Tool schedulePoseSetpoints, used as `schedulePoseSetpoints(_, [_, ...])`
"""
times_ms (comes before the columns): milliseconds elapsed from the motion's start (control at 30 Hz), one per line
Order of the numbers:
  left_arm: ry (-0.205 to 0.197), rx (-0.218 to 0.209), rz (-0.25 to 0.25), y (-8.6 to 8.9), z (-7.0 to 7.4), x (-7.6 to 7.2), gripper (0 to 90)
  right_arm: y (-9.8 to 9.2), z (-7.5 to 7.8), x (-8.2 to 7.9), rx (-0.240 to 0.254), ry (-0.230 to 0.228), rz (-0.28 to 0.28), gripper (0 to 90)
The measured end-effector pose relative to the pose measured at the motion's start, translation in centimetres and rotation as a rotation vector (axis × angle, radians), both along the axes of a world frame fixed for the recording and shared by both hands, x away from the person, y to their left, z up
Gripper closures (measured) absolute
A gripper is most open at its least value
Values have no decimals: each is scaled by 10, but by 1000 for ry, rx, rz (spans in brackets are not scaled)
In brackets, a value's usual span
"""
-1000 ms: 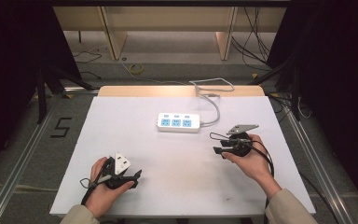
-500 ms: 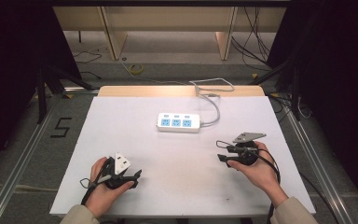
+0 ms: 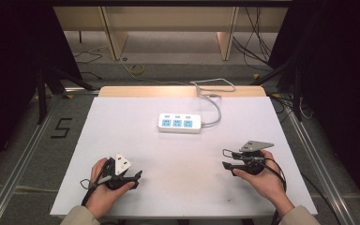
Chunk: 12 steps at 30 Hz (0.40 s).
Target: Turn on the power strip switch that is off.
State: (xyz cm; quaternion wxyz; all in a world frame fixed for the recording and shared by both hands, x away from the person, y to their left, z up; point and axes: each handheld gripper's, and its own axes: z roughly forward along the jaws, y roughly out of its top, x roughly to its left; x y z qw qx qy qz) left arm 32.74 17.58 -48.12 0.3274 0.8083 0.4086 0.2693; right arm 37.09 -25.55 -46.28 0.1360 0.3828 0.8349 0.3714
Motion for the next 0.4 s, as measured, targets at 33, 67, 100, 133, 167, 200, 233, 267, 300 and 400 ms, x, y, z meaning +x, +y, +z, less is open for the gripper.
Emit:
schedulePoseSetpoints(33, [0,0,0,0,0,0,247,0,0,-1,1,0,-1,437])
schedulePoseSetpoints(67, [0,0,0,0,0,0,247,-1,-1,-1,0,-2,0,437])
schedulePoseSetpoints(100, [0,0,0,0,0,0,247,-1,-1,-2,0,-2,-3,436])
schedulePoseSetpoints(133, [-1,2,-1,0,0,0,247,-2,-2,-2,-1,-3,-4,436])
schedulePoseSetpoints(167, [-1,2,-1,0,0,0,247,-2,-2,-2,0,-3,-5,436])
schedulePoseSetpoints(200, [-1,2,0,0,0,0,247,-2,-2,-3,0,-5,-4,436])
schedulePoseSetpoints(233, [-1,2,0,0,0,0,247,-2,-1,-3,1,-8,-4,435])
schedulePoseSetpoints(267, [1,3,0,1,0,0,246,-2,-1,-3,2,-10,-3,435])
schedulePoseSetpoints(300, [2,3,1,1,0,0,246,-2,-1,-3,3,-10,-4,434])
schedulePoseSetpoints(400, [5,5,1,1,0,1,244,-2,-1,-4,7,-16,-5,432])
